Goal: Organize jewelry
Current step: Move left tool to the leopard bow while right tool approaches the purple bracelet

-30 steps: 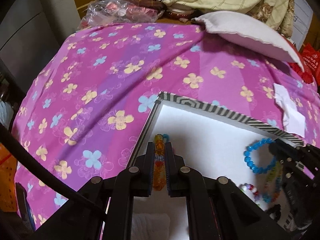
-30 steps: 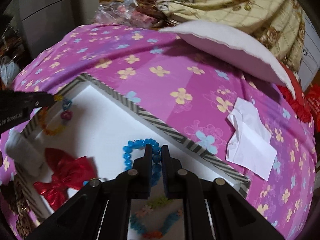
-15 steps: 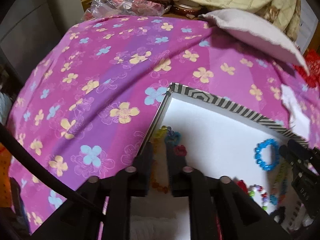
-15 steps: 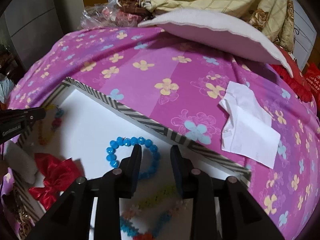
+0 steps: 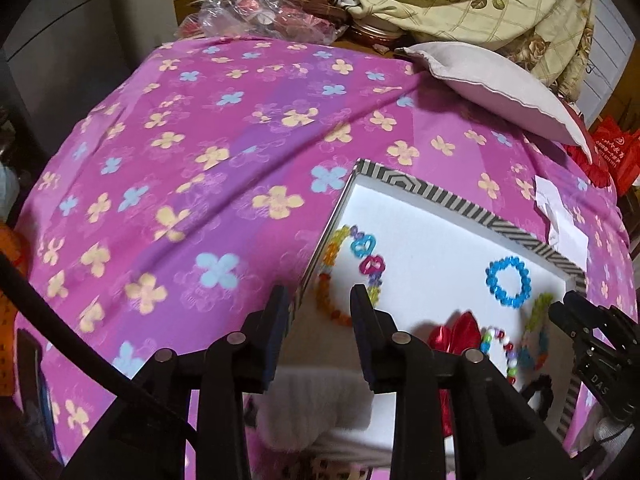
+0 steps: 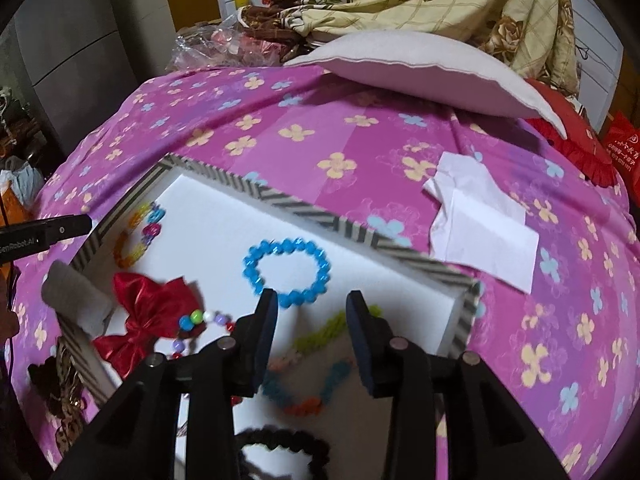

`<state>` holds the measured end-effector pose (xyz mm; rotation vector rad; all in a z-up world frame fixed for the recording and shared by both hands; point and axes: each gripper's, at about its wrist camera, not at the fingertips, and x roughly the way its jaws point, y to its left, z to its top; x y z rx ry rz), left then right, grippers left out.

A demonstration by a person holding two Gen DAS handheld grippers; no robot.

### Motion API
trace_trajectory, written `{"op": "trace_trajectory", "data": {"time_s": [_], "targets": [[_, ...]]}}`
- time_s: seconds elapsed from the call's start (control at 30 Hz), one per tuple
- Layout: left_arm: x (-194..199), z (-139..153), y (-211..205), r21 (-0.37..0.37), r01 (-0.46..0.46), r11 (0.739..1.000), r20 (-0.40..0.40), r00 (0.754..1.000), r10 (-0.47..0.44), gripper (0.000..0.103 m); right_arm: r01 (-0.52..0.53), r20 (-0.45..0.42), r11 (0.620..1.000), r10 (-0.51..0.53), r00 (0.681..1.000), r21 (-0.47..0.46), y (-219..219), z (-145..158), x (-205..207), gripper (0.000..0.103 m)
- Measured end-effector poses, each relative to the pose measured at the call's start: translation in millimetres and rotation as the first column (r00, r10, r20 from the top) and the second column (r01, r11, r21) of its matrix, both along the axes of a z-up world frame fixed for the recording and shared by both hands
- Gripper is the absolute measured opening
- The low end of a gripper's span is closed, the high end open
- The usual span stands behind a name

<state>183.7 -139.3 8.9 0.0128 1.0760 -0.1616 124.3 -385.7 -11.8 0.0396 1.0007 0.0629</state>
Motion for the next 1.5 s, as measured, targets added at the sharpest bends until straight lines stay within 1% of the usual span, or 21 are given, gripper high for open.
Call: {"op": "trace_trajectory", "data": {"time_s": [0.13, 0.37, 0.53, 0.7, 0.93, 1.1, 1.23, 1.5], "targets": [[-18.8, 4.7, 4.0, 0.015, 0.005, 1.0, 0.026, 1.0, -0.006, 0.037, -0.009, 0.008, 1.0, 0.009, 1.0, 0.001, 6.0, 1.7, -12.4, 0.041], [-44.1, 10.9, 6.4, 0.045, -0.005, 0.999, 0.059, 0.998, 0.002, 0.037, -0.003, 0.027, 1.0, 0.003, 1.0, 0.018, 8.5, 12.9, -33.9, 0.042], [-60.3, 13.9, 5.3, 0.051, 0.004, 0.999, 0.08, 0.997, -0.008, 0.037, -0.008, 0.03, 0.999, 0.007, 1.0, 0.033, 13.6, 15.6, -52.5, 0.047], [-78.9, 16.4, 3.7, 0.056, 0.007, 0.998, 0.101, 0.995, -0.013, 0.037, -0.012, 0.042, 0.998, 0.009, 0.999, 0.057, 19.9, 19.3, -72.5, 0.047], [-105.9, 17.6, 1.1, 0.079, 0.008, 0.997, 0.135, 0.991, -0.019, 0.037, 0.008, 0.06, 0.998, -0.012, 0.998, 0.066, 30.5, 28.0, -98.9, 0.047], [-122.7, 15.3, 2.3, 0.077, -0.001, 0.997, 0.139, 0.99, -0.01, 0.037, 0.033, 0.063, 0.998, -0.036, 0.997, 0.049, 36.2, 30.0, -116.2, 0.047], [-136.1, 13.8, 3.3, 0.08, -0.004, 0.997, 0.153, 0.988, -0.009, 0.037, 0.045, 0.068, 0.997, -0.049, 0.997, 0.057, 39.0, 30.2, -128.6, 0.05], [-159.9, 15.5, 7.9, 0.078, -0.003, 0.997, 0.179, 0.984, -0.011, 0.037, 0.029, 0.079, 0.998, -0.033, 0.996, 0.049, 51.0, 32.5, -150.6, 0.053]]}}
